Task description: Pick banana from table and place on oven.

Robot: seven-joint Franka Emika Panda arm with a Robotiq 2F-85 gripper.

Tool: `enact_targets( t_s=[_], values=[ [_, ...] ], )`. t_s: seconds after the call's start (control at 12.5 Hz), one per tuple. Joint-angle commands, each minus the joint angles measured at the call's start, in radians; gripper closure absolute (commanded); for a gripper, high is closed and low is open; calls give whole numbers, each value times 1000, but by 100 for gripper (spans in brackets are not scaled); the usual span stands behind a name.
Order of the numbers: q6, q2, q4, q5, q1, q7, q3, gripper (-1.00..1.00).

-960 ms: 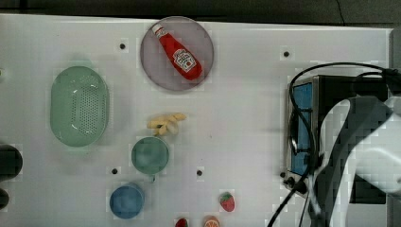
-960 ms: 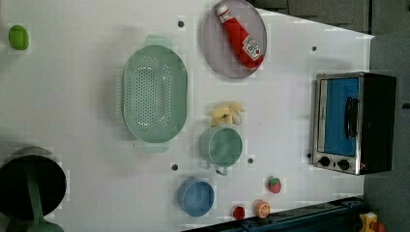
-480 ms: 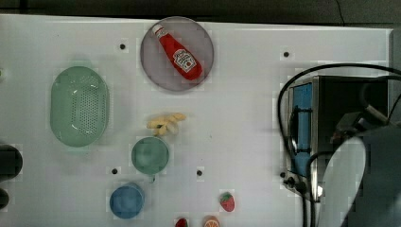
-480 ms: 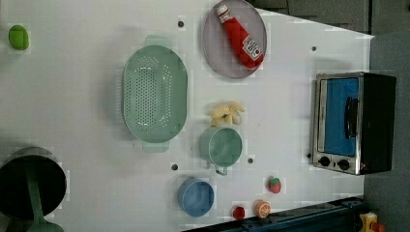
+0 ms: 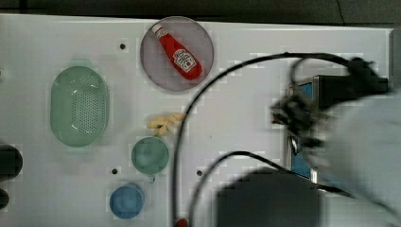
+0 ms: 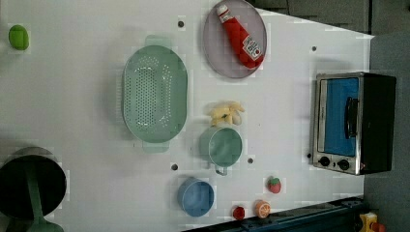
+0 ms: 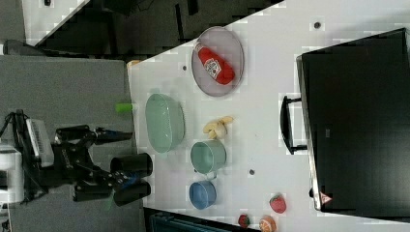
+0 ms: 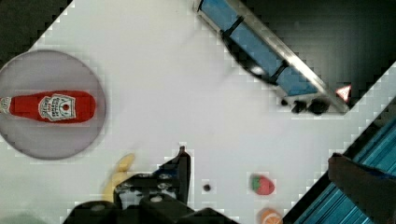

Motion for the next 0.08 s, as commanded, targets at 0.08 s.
enact_targets(
  t_s=[0.08],
  values=[
    [-2,37,6,20,11,300,86,-100]
  ],
)
